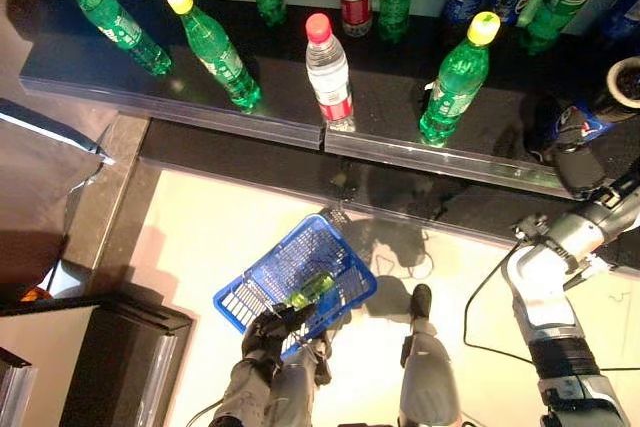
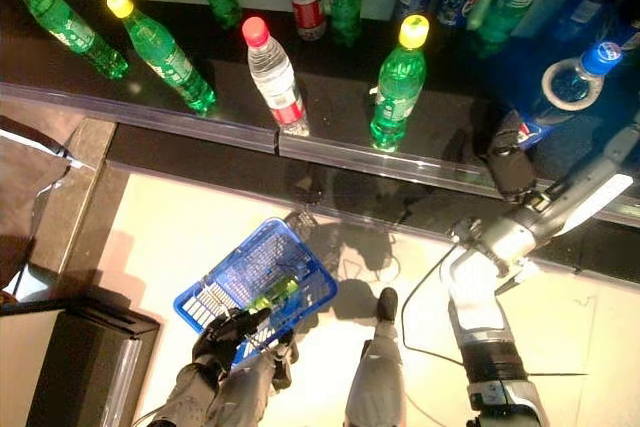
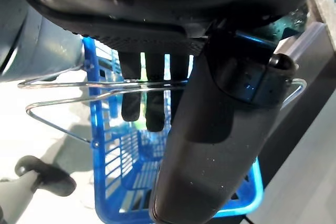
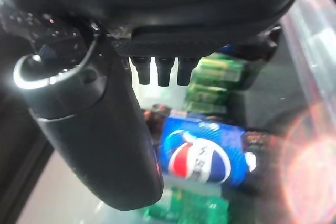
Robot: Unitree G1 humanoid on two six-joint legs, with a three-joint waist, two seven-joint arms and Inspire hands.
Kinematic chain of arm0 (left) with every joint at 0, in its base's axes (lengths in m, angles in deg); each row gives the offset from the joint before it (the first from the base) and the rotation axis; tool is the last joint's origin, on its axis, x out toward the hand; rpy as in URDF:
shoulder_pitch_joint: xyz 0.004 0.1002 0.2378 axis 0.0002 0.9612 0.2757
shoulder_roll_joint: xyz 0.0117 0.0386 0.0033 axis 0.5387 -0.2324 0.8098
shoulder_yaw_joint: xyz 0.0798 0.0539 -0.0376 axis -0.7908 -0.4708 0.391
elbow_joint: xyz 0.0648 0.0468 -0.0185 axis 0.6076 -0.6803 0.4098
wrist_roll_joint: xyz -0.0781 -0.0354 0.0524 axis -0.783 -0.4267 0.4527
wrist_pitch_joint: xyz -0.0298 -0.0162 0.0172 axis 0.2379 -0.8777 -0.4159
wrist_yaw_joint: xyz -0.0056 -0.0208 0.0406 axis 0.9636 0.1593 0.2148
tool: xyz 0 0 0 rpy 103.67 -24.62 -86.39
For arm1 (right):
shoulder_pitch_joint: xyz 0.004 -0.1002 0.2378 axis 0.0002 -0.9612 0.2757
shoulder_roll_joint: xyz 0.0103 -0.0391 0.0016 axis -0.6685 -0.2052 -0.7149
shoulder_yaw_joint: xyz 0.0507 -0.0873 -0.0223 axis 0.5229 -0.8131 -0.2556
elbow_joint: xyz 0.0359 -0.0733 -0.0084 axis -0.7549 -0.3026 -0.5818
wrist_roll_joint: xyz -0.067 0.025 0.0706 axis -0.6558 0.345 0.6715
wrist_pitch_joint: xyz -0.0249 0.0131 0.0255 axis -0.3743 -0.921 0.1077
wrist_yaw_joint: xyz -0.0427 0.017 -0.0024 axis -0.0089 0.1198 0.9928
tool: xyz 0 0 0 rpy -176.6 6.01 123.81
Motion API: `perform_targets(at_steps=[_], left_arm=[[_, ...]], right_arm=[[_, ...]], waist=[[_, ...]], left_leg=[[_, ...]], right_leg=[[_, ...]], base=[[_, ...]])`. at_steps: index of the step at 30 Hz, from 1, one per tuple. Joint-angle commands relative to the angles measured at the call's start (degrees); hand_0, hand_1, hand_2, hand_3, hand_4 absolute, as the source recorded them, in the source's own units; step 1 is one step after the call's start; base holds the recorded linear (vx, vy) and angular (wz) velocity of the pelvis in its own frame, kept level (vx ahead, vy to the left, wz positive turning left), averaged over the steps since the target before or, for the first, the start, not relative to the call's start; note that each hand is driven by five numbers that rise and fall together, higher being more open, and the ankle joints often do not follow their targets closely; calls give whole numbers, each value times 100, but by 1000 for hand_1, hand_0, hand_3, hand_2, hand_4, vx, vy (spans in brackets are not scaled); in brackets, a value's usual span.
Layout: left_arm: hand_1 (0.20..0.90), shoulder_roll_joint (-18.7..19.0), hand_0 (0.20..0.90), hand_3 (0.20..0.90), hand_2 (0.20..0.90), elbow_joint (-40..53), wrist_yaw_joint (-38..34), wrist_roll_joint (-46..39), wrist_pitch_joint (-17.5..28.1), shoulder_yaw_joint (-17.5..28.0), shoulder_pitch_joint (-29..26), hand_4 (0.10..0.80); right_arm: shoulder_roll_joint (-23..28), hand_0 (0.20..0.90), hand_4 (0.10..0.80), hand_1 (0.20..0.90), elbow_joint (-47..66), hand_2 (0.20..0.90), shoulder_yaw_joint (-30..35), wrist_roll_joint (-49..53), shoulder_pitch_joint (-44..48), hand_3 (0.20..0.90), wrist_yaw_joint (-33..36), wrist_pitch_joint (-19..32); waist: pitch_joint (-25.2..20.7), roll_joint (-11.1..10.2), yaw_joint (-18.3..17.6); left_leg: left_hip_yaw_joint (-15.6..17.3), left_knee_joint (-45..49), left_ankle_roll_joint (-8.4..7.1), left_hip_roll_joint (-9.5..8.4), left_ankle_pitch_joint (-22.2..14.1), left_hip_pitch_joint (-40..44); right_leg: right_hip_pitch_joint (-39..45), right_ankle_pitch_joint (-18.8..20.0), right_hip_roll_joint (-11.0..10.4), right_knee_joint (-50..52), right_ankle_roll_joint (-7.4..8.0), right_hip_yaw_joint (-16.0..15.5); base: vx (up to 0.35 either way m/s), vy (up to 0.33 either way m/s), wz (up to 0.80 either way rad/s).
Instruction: Pick up the drink and place into the basket.
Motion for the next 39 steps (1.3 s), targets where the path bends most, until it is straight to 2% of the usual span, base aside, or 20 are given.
perform_targets(at_steps=[1,11,24,32,33,34,35,39], left_arm=[[300,511,300,200,300,524,212,-186,525,-51,140,100],[300,604,300,200,300,527,217,-231,426,-160,72,100],[300,777,300,200,300,567,280,-188,391,-268,-17,100],[300,885,300,200,300,615,257,-327,410,-394,-83,100],[300,890,300,200,300,619,260,-336,412,-402,-86,100],[300,901,300,200,300,629,264,-340,409,-406,-83,100],[300,910,300,200,300,629,271,-365,419,-419,-80,100],[300,964,300,200,300,659,298,-423,418,-431,-51,100]], right_arm=[[622,900,800,900,251,900,451,47,548,900,-36,310],[974,900,800,900,-214,900,491,848,978,900,-797,265],[1489,900,800,900,-1044,900,143,1905,1723,900,-2333,130],[1876,900,800,900,-1911,900,42,2548,2364,900,-2714,149],[1925,815,701,815,-2021,815,11,2650,2467,801,-2743,107],[1969,585,432,585,-2119,585,-18,2702,2552,532,-2731,83],[2027,300,100,300,-2245,300,-41,2747,2646,200,-2735,75],[2137,300,100,300,-2404,300,-68,2803,2769,200,-2756,90]], waist=[[-339,-38,178],[-299,19,227],[-179,34,345],[-149,65,439],[-149,74,455],[-147,83,466],[-149,90,480],[-167,95,504]], left_leg=[[67,675,62,57,-241,-239],[18,632,45,46,-188,-277],[-90,696,23,65,-126,-437],[-148,665,0,73,-87,-488],[-149,652,-2,70,-77,-489],[-153,644,-4,70,-70,-488],[-160,628,-5,69,-63,-485],[-165,599,-10,73,-45,-467]], right_leg=[[-482,-361,-523,1164,40,-138],[-522,-365,-501,1146,44,-150],[-664,-414,-468,1248,15,-176],[-704,-447,-442,1269,23,-206],[-700,-453,-436,1266,18,-216],[-700,-459,-434,1271,13,-223],[-697,-472,-425,1276,3,-229],[-671,-482,-414,1267,-7,-262]], base=[[0,0,0],[0,-12,-1],[3,-20,1],[-18,-19,0],[-42,-5,0],[-44,-4,1],[-31,-5,1],[-30,-13,1]])
